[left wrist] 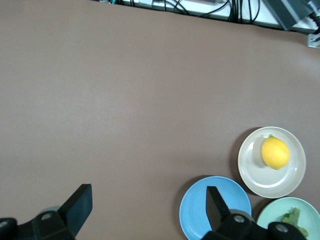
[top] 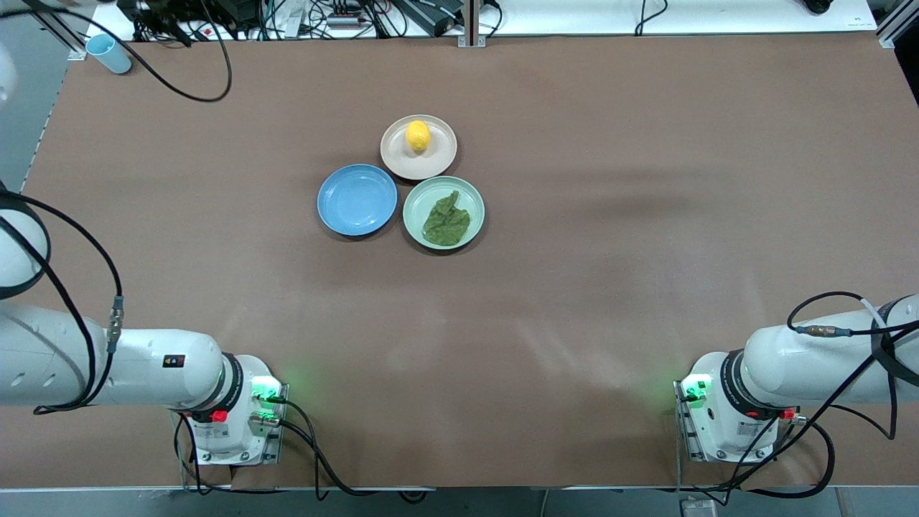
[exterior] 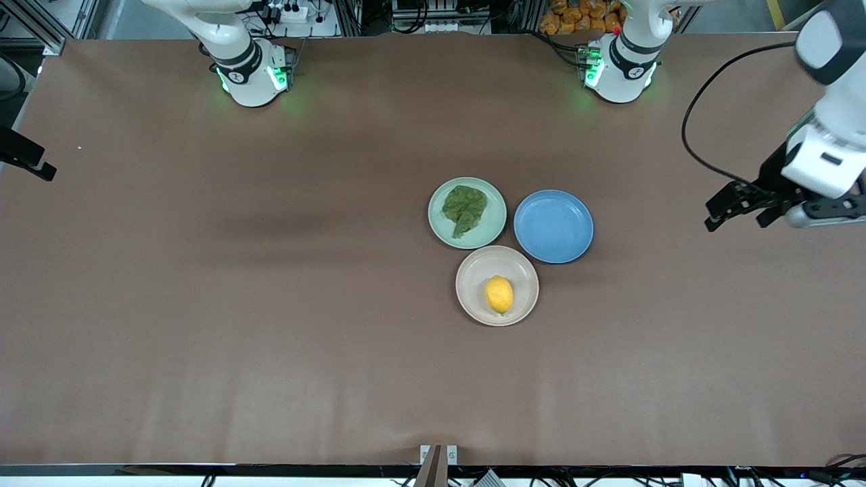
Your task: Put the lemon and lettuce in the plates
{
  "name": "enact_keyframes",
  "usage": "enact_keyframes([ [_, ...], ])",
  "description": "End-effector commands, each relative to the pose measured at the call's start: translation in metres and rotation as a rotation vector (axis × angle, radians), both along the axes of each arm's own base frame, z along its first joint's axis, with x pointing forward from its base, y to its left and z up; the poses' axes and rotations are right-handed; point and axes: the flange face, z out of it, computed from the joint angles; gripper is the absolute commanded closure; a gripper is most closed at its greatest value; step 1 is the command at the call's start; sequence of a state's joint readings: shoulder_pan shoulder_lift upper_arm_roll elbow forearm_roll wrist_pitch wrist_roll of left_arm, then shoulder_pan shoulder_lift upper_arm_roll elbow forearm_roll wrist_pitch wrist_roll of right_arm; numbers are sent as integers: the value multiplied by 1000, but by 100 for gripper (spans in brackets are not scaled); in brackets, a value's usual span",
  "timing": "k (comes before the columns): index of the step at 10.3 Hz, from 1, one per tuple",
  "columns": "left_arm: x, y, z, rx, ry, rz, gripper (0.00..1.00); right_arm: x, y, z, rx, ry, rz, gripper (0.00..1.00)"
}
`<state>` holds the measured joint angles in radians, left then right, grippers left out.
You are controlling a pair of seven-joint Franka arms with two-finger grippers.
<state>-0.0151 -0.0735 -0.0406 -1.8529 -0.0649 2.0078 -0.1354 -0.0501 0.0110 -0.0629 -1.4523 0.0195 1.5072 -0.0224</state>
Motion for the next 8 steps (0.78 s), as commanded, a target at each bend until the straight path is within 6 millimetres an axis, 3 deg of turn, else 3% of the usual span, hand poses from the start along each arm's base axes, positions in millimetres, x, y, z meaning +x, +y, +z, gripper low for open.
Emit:
enact_keyframes([
  [1, 1, -5, 61, 29, -1, -65, 0, -6, 24, 5, -54, -7, 46, 0],
  [3, -6, -9, 80, 48, 17, -145, 0, -5, 34, 5, -54, -10, 65, 0],
  [5, -19, -28, 94, 124, 84, -208, 0, -4, 33, 0, -45, 3, 72, 0],
  [8, -28, -31, 93, 136, 140, -214, 0, -3, 35, -3, -43, 12, 78, 0],
])
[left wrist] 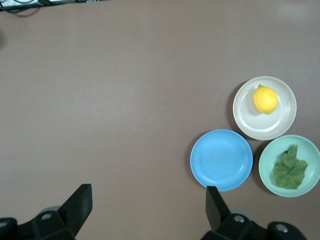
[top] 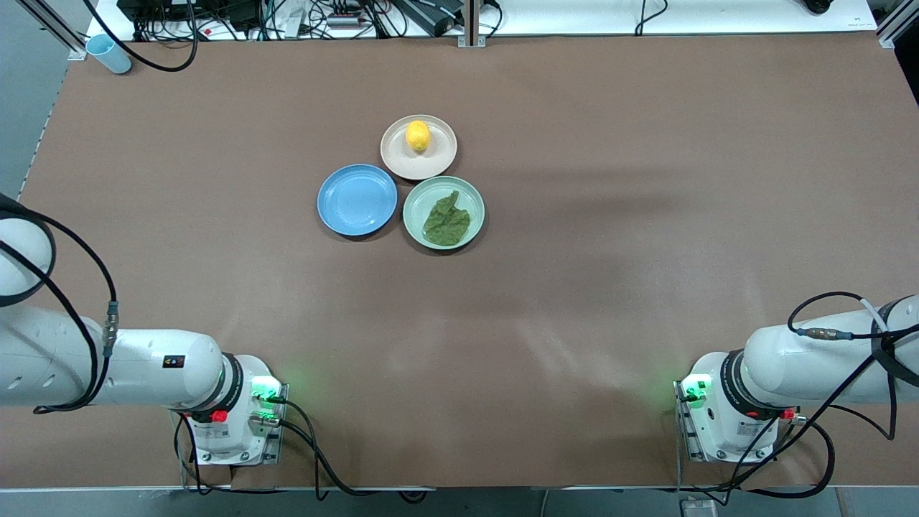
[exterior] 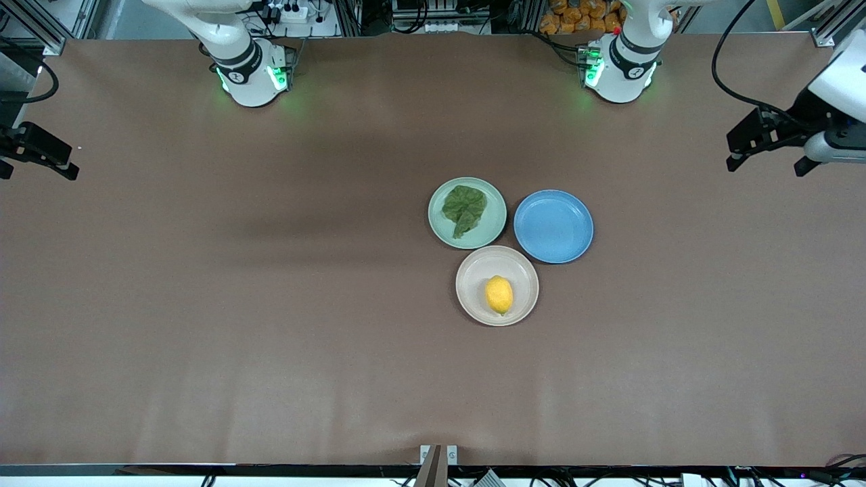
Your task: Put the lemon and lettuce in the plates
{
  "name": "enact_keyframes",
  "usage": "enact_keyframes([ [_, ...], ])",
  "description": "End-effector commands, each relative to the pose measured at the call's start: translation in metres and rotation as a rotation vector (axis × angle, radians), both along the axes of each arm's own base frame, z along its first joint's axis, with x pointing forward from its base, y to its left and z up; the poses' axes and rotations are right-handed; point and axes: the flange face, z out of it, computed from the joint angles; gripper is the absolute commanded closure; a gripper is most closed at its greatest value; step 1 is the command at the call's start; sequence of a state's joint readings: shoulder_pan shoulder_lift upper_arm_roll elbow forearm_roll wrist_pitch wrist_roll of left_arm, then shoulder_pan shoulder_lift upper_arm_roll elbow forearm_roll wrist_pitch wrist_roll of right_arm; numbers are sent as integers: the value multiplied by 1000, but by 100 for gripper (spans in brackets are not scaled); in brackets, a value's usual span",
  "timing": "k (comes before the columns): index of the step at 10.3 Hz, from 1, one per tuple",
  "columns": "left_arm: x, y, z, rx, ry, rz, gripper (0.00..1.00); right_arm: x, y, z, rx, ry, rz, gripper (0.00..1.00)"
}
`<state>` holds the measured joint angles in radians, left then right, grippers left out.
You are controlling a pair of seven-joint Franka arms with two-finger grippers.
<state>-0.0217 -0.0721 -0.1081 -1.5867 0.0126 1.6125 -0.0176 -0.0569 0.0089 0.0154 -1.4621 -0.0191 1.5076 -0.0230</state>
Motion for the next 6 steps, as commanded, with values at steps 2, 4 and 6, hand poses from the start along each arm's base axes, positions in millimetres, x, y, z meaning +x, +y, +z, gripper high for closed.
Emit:
enact_keyframes([
  [2, 0, 5, 3, 22, 30, -8, 0, -5, 3, 0, -6, 2, 15, 0],
  [4, -4, 4, 3, 20, 52, -3, 0, -5, 16, 2, -7, -4, 36, 0],
  [6, -4, 2, 3, 17, 52, -4, 0, -5, 23, 4, -7, -7, 50, 0],
])
